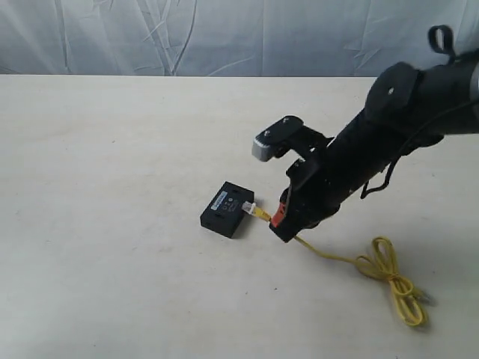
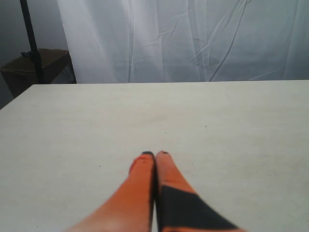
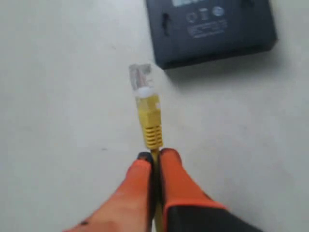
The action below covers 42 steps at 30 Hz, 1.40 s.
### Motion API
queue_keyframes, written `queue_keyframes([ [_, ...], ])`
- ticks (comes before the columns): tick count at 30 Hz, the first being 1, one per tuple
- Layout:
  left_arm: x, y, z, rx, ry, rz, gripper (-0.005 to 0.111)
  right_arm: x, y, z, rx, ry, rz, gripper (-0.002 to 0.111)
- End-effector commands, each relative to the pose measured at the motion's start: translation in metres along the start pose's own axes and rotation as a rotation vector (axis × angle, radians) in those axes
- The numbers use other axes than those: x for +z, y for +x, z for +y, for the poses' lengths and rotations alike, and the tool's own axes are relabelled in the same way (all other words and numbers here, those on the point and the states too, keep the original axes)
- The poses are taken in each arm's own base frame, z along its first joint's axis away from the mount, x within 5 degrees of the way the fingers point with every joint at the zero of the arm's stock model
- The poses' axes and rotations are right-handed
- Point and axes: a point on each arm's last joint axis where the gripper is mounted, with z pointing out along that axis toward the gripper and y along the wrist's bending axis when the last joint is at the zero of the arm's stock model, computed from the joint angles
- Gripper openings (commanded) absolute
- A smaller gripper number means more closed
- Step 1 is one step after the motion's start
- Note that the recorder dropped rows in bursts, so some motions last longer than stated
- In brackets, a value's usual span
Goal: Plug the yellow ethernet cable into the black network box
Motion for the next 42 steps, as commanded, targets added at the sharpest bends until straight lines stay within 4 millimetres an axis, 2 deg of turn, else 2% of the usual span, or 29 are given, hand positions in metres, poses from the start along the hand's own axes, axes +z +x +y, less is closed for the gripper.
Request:
queue_keyframes([
  [1,0.000,0.002,-0.001,0.002,0.010,0.002,0.000,-0.028,-0.003,-0.014,0.070,-0.262,-0.110,-0.001],
  [3,0.000,0.002,-0.001,0.002,0.010,0.002,0.000,-0.034,-0.004,-0.017,0.081,-0.309,-0.142,-0.001],
  [6,0.000,0.002,-0.001,0.002,0.010,0.002,0.000,-0.029,-0.005,-0.020,0.095,-0.326,-0.168,-0.001],
  [14,0.000,0.002,-0.001,0.002,0.010,0.002,0.000,0.020,0.005,-0.043,0.219,-0.386,-0.165,-0.001],
  [22,0.000,0.002,-0.001,0.002,0.010,0.002,0.000,0.047,0.012,-0.058,0.334,-0.359,-0.191,-0.001],
  [37,0.000,0.002,-0.001,0.002,0.010,0.002,0.000,0.068,0.020,-0.066,0.423,-0.372,-0.191,-0.001],
  [39,0.000,0.002,-0.001,0.002,0.010,0.002,0.000,0.068,0.019,-0.066,0.423,-0.372,-0.191,0.003],
  [42,0.000,0.002,-0.001,0.002,0.010,0.002,0.000,0.068,0.018,-0.067,0.433,-0.373,-0.204,0.024],
])
